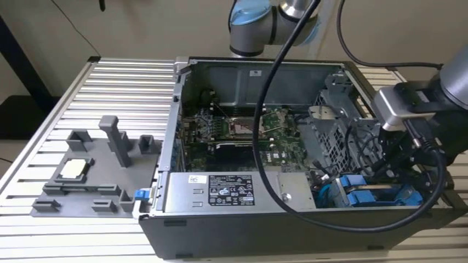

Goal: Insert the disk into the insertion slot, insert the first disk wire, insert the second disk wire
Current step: 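Insert the second disk wire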

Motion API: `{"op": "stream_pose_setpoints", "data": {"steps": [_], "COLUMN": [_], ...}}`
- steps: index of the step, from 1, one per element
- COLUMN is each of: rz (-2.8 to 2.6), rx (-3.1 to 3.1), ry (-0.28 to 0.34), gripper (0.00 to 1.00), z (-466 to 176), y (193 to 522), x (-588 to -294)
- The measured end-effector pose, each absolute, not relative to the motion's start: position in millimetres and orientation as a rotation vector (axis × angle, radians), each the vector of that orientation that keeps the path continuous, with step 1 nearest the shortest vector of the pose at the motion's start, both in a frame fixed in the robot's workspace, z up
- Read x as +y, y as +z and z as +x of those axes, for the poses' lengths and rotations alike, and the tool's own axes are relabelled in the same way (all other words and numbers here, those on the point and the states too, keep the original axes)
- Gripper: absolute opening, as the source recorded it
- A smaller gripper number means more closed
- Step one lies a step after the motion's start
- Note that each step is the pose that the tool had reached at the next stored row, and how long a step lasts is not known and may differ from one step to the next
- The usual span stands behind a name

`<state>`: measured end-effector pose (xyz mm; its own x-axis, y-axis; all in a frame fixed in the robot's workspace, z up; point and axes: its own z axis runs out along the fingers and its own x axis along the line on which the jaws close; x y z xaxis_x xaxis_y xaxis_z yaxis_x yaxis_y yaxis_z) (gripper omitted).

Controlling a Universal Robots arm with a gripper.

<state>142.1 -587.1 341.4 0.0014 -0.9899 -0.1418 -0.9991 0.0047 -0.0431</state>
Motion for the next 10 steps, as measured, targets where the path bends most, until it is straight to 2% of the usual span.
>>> {"op": "stream_pose_setpoints", "data": {"steps": [10], "rz": [-2.125], "rx": [2.130], "ry": [0.101], "gripper": [0.16], "z": [142.0], "y": [335.1], "x": [-587.1]}}
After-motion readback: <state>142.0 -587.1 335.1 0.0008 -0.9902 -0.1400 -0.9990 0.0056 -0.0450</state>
